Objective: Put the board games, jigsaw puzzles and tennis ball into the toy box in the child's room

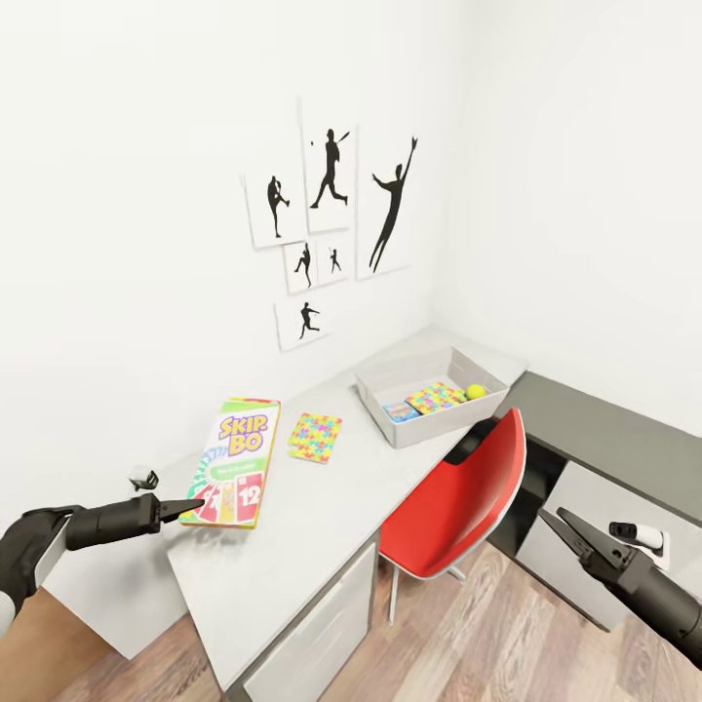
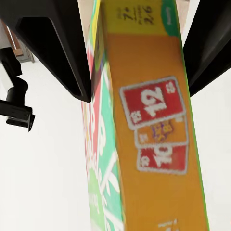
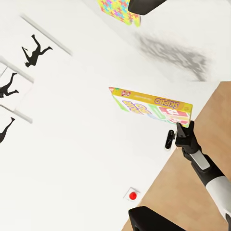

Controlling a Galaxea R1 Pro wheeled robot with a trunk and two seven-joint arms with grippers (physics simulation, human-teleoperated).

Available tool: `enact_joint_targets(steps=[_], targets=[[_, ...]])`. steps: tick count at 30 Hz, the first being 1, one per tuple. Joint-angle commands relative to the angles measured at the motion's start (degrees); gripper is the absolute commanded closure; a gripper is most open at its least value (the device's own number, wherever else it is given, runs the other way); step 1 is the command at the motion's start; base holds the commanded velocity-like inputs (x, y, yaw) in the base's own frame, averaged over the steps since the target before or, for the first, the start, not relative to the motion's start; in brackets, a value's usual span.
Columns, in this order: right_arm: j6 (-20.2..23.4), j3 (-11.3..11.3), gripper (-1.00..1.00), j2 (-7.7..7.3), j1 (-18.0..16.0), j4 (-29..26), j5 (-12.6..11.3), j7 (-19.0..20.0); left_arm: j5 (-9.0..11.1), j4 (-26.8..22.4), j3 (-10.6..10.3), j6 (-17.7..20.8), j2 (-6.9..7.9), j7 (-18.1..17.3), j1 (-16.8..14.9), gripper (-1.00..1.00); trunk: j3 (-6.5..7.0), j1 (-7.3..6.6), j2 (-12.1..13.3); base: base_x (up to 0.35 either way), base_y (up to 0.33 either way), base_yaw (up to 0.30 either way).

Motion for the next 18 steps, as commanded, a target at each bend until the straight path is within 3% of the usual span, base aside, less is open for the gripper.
enact_joint_targets(steps=[1,10,15,18], targets=[[0.33,-0.02,-1.0,0.0,-0.05,0.0,-0.22,0.0,0.01,0.0,0.04,0.51,-0.04,-0.21,-0.04,1.0,-0.08,0.04,-0.12,0.043,-0.138,-0.049],[0.19,0.04,-1.0,0.06,-0.05,0.0,0.04,-0.1,0.03,0.0,0.19,0.3,-0.11,-0.21,-0.01,1.0,0.28,0.04,-0.12,0.066,-0.251,-0.058],[0.2,-0.12,-1.0,0.16,-0.05,0.0,4.9,-0.03,0.03,0.0,0.18,0.26,-0.16,-0.21,-0.01,1.0,0.29,0.04,-0.12,0.074,-0.287,-0.005],[0.22,-0.17,-1.0,0.22,-0.05,0.0,6.02,-0.1,0.03,0.0,0.17,0.26,-0.19,-0.21,-0.01,1.0,0.3,0.04,-0.12,0.074,-0.288,-0.001]])
